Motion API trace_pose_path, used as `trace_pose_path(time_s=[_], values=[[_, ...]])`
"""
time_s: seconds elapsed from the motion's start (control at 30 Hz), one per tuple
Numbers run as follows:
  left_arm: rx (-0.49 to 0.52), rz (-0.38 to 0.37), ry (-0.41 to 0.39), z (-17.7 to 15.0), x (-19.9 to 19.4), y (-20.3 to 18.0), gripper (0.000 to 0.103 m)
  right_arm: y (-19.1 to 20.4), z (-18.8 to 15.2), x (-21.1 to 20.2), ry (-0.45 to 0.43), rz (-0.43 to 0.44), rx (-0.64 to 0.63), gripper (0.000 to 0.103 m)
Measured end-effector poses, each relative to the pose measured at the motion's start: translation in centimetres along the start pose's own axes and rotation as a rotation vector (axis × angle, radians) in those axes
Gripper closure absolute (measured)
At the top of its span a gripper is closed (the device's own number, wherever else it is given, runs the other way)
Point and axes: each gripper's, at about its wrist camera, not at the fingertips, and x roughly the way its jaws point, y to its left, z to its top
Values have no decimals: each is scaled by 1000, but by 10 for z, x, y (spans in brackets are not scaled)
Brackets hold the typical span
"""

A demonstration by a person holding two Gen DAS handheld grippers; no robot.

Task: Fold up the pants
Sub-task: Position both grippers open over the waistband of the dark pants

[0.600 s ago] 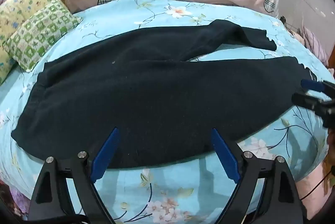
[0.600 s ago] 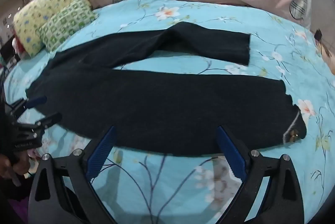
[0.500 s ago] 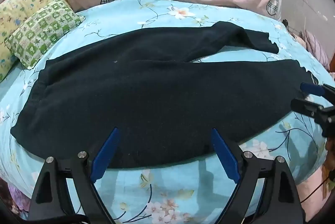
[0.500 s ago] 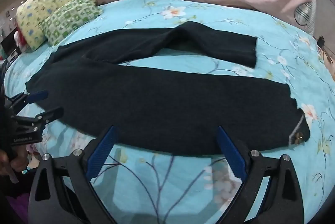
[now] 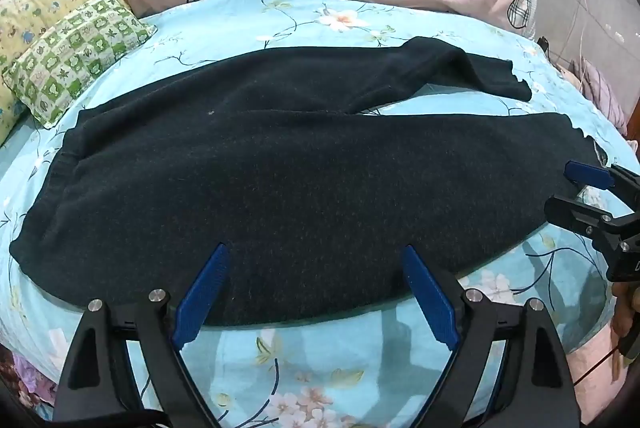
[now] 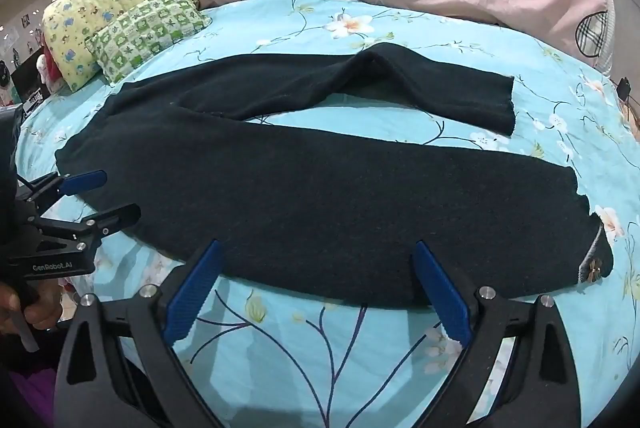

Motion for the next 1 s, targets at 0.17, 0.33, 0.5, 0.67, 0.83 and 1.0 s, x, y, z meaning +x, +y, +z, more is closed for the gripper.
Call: trace_pose_path(time_s=[0.17,0.33,0.5,0.67,0.83,1.0], values=[[1,-6,1,1,-1,2,14,3,3,-3,8,9,15,7],[-2,-10,1,3,-1,5,14,6,5,8,9,17,25,7],[-11,-17,0,4,-3,7,14,11,6,6,3,27,19,7],[-8,-20,2,4,-4,7,14,13,10,5,2,38,15,7],[-5,-22,4,5,-4,7,14,13,10,3,1,43,13,7],[1,-23,5,5,-4,7,14,14,11,3,0,45,14,7]])
